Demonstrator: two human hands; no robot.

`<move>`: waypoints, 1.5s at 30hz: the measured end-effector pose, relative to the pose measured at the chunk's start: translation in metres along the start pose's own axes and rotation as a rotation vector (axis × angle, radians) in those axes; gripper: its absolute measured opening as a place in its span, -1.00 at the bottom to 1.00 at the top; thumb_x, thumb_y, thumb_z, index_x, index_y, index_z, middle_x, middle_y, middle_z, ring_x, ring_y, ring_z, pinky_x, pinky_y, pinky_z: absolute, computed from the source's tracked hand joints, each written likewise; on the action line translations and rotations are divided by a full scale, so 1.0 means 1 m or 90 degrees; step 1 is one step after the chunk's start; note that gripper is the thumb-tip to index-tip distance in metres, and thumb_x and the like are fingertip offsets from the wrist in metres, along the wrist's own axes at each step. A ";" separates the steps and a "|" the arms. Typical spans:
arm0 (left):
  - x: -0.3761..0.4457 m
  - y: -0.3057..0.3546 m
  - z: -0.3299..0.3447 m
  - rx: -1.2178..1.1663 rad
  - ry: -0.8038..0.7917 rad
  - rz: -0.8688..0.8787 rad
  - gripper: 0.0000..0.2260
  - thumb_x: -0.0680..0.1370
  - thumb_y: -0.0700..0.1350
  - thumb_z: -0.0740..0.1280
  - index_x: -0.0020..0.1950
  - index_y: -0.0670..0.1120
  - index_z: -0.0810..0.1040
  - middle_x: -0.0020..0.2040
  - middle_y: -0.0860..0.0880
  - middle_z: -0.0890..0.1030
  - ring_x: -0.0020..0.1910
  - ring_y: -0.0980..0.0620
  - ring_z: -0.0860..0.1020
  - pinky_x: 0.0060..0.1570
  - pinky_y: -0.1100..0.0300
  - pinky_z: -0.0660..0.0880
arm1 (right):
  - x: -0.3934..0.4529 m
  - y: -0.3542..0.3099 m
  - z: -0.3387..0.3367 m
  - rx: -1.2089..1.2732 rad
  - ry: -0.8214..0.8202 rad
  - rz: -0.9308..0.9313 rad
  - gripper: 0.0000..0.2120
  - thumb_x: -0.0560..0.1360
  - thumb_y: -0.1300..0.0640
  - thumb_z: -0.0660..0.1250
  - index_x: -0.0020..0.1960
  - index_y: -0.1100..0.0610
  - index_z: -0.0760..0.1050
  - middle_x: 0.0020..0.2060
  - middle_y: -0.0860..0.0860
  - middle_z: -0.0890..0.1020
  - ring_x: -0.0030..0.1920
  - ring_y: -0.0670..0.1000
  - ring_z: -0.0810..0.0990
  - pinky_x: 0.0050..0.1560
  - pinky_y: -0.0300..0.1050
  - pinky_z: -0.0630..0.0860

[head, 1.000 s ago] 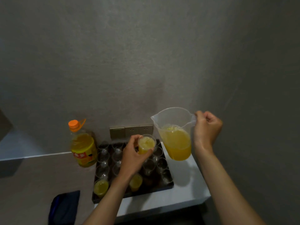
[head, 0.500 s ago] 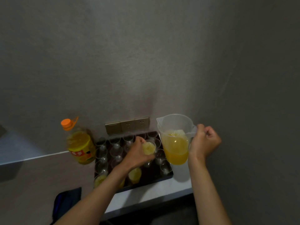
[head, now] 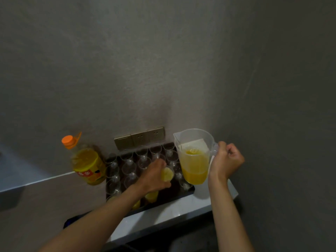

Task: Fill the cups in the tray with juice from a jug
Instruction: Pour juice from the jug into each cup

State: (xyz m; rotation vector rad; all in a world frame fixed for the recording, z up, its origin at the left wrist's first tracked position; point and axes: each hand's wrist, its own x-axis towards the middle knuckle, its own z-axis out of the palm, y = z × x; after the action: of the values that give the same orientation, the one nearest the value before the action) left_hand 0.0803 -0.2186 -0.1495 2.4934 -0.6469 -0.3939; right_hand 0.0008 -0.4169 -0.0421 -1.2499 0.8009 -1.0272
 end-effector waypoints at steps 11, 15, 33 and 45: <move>0.008 -0.006 0.021 0.133 -0.097 0.063 -0.43 0.32 0.16 0.54 0.21 0.12 0.35 0.27 0.06 0.41 0.18 0.03 0.43 0.04 0.17 0.44 | 0.002 0.017 -0.013 -0.032 0.031 0.027 -0.68 0.44 0.32 0.32 -0.41 0.15 0.27 -0.55 -0.10 0.25 -0.44 -0.03 0.21 -0.35 -0.12 0.29; 0.013 -0.004 0.025 0.215 -0.136 0.072 -0.29 0.32 0.12 0.57 0.37 0.03 0.33 0.40 -0.04 0.38 0.30 -0.07 0.42 0.17 0.06 0.50 | 0.001 0.020 -0.016 -0.032 0.037 0.031 -0.65 0.44 0.34 0.32 -0.41 0.15 0.26 -0.57 -0.16 0.23 -0.45 -0.09 0.19 -0.37 -0.14 0.26; 0.022 0.003 0.043 0.483 -0.182 0.140 -0.25 0.42 0.02 0.54 0.51 -0.13 0.30 0.49 -0.13 0.25 0.45 -0.14 0.26 0.26 0.00 0.44 | -0.004 0.024 -0.023 -0.009 0.072 0.044 -0.65 0.45 0.34 0.32 -0.42 0.16 0.26 -0.54 -0.09 0.24 -0.42 -0.06 0.22 -0.33 -0.12 0.31; 0.031 0.000 0.050 0.495 -0.164 0.142 -0.27 0.46 0.12 0.48 0.52 -0.11 0.31 0.52 -0.12 0.24 0.51 -0.13 0.20 0.38 -0.01 0.33 | -0.006 0.027 -0.035 -0.017 0.099 0.038 -0.63 0.45 0.33 0.33 -0.43 0.14 0.26 -0.53 -0.02 0.27 -0.40 0.06 0.25 -0.33 -0.12 0.34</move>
State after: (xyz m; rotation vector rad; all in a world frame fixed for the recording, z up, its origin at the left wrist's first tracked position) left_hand 0.0862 -0.2555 -0.1948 3.0572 -1.3847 -0.4415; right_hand -0.0292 -0.4241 -0.0745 -1.1713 0.9687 -1.0775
